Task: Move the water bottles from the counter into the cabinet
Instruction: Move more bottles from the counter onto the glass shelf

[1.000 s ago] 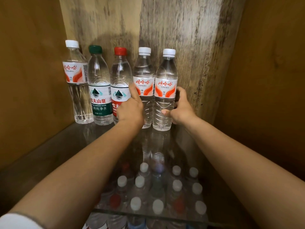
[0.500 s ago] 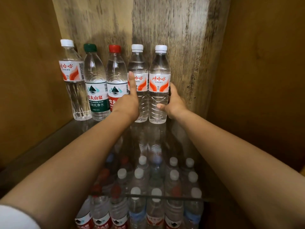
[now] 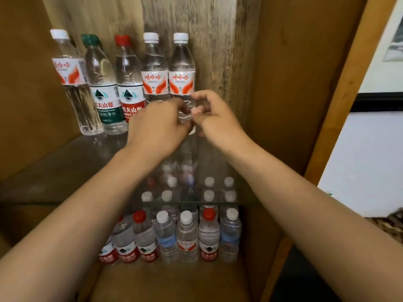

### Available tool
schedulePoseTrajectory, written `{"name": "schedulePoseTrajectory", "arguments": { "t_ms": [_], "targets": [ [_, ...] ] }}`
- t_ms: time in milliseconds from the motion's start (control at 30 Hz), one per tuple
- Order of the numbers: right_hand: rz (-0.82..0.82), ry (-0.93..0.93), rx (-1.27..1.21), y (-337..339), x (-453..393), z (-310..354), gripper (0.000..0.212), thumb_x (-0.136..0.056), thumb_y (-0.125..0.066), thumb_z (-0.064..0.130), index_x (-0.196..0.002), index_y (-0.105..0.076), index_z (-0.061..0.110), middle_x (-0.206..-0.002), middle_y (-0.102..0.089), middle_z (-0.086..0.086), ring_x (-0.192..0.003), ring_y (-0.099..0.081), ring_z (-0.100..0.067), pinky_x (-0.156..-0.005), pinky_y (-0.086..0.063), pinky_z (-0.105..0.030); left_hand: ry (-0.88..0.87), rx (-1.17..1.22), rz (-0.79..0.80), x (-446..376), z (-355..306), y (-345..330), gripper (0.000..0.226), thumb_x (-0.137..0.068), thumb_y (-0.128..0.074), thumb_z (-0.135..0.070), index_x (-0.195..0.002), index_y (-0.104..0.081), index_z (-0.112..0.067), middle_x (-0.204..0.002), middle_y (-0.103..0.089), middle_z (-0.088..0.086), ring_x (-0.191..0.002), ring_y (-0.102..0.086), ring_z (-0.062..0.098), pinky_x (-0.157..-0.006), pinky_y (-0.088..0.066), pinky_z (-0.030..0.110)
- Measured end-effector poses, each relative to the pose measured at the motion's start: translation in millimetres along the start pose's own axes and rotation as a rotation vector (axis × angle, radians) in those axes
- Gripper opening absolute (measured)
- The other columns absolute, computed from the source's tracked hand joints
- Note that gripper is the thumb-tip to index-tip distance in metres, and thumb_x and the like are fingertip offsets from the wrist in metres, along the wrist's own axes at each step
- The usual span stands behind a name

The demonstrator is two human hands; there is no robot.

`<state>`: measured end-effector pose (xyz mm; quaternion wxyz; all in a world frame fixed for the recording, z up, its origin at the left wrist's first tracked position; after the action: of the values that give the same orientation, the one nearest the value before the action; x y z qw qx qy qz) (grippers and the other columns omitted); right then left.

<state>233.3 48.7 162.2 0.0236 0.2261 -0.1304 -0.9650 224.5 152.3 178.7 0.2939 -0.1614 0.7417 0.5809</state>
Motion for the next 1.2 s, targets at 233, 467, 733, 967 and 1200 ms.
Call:
{"name": "schedulePoseTrajectory", "arguments": {
  "t_ms": [233, 467, 733, 967, 1200],
  "targets": [
    [0.195, 0.282, 0.016, 57.0, 115.5, 18.0, 0.014, -0.089, -0.053, 0.015, -0.095, -0.060, 0.026, -0.078, -0.060, 0.014, -0.075, -0.062, -0.006, -0.061, -0.050, -0.016, -0.037, 0.378, -0.112, 91.6, -43.1, 19.5, 0.011, -0.083, -0.055, -0.041, -0.089, -0.056, -0.032, -0.064, -0.060, -0.014, -0.057, -0.058, 0.007, -0.053, -0.050, 0.036],
    [0.219, 0.299, 0.085, 115.6, 163.3, -30.6, 0.009, -0.088, -0.058, 0.017, -0.094, -0.063, 0.022, -0.081, -0.061, 0.024, -0.076, -0.063, 0.004, -0.065, -0.045, -0.007, -0.164, 0.693, -0.093, 154.0, -125.3, -29.0, 0.027, -0.086, -0.057, -0.022, -0.113, -0.052, -0.021, -0.083, -0.059, -0.012, -0.068, -0.060, 0.006, -0.055, -0.049, 0.026],
    [0.122, 0.104, 0.141, 190.3, 186.1, -147.2, 0.021, -0.085, -0.057, 0.032, -0.106, -0.059, 0.033, -0.086, -0.064, 0.013, -0.076, -0.063, -0.008, -0.065, -0.052, -0.022, 0.006, 1.153, 0.073, 187.4, -205.1, -145.9, 0.056, -0.085, -0.057, -0.011, -0.133, -0.032, -0.025, -0.104, -0.057, -0.007, -0.084, -0.061, 0.011, -0.067, -0.052, 0.022],
    [-0.037, -0.258, 0.222, 270.0, 172.2, -299.4, 0.023, -0.084, -0.063, 0.021, -0.105, -0.058, 0.031, -0.079, -0.062, 0.006, -0.079, -0.061, -0.015, -0.077, -0.053, -0.041, 0.649, 1.001, 0.206, 178.6, -214.5, -306.2, 0.078, -0.080, -0.065, 0.002, -0.138, -0.022, -0.027, -0.136, -0.039, -0.001, -0.116, -0.047, 0.002, -0.089, -0.044, 0.014],
    [-0.191, -0.483, 0.272, 321.1, 130.7, -401.4, 0.032, -0.083, -0.065, 0.014, -0.112, -0.053, 0.018, -0.093, -0.057, 0.002, -0.083, -0.055, -0.014, -0.080, -0.048, -0.031, 1.112, 0.788, 0.192, 154.0, -185.7, -384.7, 0.088, -0.076, -0.069, 0.001, -0.145, -0.016, -0.017, -0.149, -0.024, 0.011, -0.134, -0.033, 0.030, -0.108, -0.036, 0.043]
  ]
}}
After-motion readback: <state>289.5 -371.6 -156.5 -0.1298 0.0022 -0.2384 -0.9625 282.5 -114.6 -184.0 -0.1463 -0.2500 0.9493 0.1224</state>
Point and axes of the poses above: each hand's wrist, its own x-axis away from the middle knuckle, its own y-axis out of the back of the hand, z = x × y, the point moved 7 cm from there along -x, towards the middle knuckle
